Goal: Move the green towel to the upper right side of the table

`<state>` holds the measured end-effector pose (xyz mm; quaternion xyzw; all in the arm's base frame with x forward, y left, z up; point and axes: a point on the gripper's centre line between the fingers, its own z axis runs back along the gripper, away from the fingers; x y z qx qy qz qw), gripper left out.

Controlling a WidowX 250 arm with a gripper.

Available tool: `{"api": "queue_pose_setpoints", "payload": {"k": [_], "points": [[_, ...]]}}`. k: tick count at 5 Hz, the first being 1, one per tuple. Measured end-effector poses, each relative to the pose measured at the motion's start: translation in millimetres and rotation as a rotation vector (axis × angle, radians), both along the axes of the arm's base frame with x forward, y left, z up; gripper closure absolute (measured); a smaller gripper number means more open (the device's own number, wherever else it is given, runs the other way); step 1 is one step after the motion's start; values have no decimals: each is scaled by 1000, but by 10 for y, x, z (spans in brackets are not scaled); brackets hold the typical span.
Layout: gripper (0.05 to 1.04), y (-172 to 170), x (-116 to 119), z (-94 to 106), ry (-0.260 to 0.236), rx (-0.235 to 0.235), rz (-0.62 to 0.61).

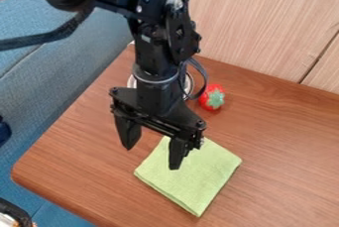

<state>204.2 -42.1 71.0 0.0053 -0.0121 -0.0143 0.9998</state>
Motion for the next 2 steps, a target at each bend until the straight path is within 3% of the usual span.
{"api": "queue_pose_setpoints", "payload": {"k": [2], "points": [[83,13,36,-212,42,-12,6]]}}
